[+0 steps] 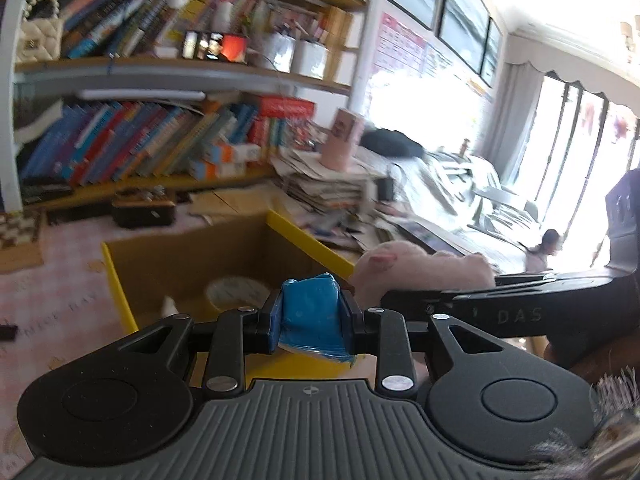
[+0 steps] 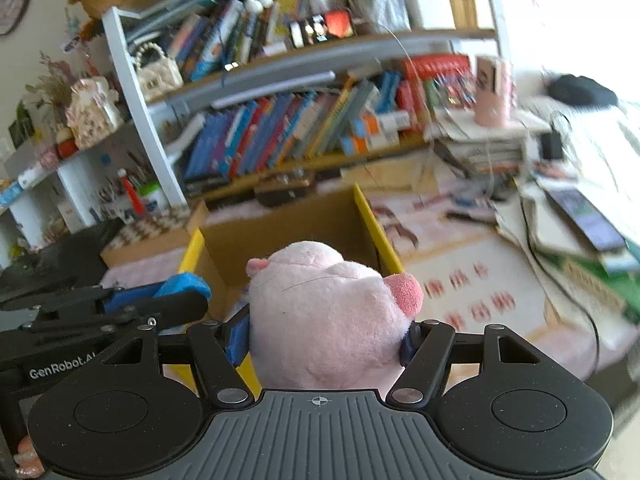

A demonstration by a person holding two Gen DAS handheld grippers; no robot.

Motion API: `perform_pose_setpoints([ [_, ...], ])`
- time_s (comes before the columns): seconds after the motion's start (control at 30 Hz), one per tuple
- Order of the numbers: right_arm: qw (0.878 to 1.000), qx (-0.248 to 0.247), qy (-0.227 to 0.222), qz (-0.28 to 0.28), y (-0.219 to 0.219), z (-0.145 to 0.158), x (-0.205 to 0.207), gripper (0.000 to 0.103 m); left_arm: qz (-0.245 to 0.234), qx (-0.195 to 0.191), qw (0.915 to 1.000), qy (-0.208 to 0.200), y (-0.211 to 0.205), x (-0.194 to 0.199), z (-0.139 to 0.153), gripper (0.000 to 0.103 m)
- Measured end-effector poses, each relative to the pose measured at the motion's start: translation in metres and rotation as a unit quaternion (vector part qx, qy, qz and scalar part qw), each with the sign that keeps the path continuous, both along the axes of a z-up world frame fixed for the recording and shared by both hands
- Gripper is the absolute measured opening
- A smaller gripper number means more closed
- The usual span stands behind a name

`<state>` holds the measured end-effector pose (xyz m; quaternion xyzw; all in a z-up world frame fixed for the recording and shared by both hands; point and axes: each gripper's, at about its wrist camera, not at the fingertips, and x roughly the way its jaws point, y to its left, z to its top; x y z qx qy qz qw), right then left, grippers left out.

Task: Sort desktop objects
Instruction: 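Carry the blue block and pink plush over the yellow box with both tools, then lower both held items into the yellow box and open both tools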

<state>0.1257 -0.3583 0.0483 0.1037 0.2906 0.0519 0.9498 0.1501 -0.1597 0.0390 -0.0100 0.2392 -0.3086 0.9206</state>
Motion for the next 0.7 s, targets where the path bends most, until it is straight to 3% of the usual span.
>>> perform_pose_setpoints([
  [0.17, 0.999, -0.012, -0.014, 0.027, 0.003, 0.0, 0.032, 0.068, 0.027, 0.013, 0.9995, -0.001, -0.007, 0.027, -0.005, 0.026],
  [0.4, 0.998, -0.024, -0.006, 0.065, 0.01, -0.011, 0.071, 0.068, 0.042, 0.08, 0.9955, 0.026, -0.024, 0.06, -0.035, 0.026],
  [0.7, 0.99, -0.043, 0.036, 0.132, 0.033, -0.033, 0.124, 0.068, 0.059, 0.127, 0.9876, 0.07, -0.037, 0.087, -0.061, 0.026],
])
